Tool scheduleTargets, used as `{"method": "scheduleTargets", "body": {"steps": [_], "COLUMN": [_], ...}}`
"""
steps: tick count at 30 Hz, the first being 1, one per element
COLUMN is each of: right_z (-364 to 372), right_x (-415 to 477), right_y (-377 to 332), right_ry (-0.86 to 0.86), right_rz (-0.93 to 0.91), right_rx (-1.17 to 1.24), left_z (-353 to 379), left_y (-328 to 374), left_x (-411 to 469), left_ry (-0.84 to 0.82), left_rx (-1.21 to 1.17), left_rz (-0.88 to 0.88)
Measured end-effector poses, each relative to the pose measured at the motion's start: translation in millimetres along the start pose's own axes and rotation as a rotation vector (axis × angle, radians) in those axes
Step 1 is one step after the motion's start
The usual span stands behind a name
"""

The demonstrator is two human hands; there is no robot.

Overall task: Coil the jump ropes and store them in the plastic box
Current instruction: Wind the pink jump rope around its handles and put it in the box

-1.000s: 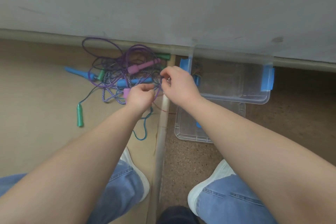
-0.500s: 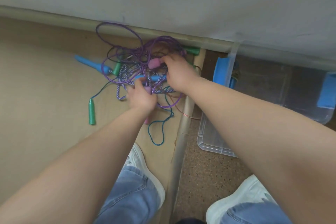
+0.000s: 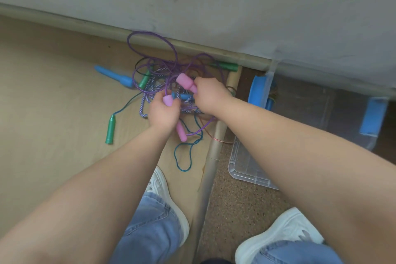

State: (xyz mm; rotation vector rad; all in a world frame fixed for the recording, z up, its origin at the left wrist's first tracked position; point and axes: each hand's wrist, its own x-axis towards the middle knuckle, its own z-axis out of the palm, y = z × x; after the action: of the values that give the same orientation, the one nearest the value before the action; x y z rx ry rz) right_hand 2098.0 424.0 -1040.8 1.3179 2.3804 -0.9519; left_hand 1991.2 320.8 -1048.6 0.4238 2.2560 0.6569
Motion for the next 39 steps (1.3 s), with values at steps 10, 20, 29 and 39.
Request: {"method": "scheduleTargets", "body": {"steps": [10, 20, 29, 39], "right_z": [-68, -109, -116, -155], "right_x": [-85, -190, -288, -370], "right_y": [-33, -39, -51, -38], "right_ry": [0.187, 0.279, 0.115, 0.138], "right_rz": [-0.031, 0.108, 0.073, 0.077], "right_rx": [0.401, 0.788, 0.852, 0.704], "left_z": [-45, -95, -121, -132], "left_y": [47, 88, 109, 130], "left_x": [-72, -164, -244, -284], "left_ry": [-0.112, -0.278, -0.611, -0.702], "left_rx": [-0.175, -0.293, -0.432, -0.451], "left_rz": [0.109, 0.202, 0.241, 0.345]}}
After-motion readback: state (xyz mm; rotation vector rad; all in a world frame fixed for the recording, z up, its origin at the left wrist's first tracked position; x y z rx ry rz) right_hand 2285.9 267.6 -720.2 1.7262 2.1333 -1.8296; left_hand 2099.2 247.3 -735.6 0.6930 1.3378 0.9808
